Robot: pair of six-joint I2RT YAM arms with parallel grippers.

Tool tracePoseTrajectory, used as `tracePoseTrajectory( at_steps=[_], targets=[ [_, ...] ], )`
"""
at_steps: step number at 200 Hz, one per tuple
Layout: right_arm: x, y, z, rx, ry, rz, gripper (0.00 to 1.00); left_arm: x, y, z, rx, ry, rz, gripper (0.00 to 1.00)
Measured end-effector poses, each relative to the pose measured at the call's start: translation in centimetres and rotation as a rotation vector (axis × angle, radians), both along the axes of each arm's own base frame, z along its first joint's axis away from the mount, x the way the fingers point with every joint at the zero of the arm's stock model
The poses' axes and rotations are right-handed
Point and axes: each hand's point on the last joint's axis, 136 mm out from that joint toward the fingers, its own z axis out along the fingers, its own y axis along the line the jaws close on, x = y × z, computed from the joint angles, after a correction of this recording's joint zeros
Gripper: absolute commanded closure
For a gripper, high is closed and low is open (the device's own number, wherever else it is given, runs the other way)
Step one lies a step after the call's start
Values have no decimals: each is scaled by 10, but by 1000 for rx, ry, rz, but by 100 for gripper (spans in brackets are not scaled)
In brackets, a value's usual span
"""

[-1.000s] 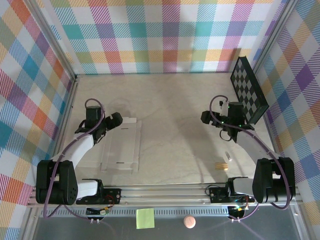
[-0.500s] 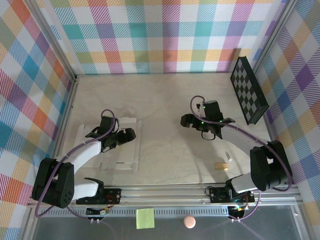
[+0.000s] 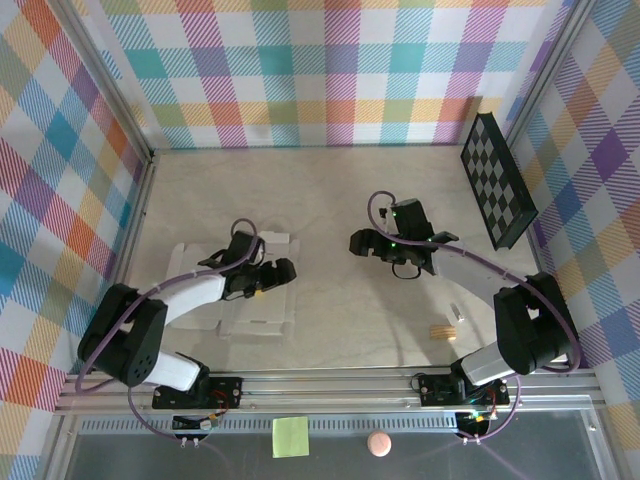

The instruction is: Fold the paper box

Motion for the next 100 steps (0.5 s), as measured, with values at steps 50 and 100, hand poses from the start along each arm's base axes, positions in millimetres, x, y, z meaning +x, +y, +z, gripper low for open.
tracePoseTrajectory(
  at_steps=[50,100],
  targets=[
    [-4,2,0,-2,21,11,23,31,-57,5,-92,-36,-24,13],
    [-11,8,5,15,31,17,27,70,-128,15,-250,-96,-33,17]
  ],
)
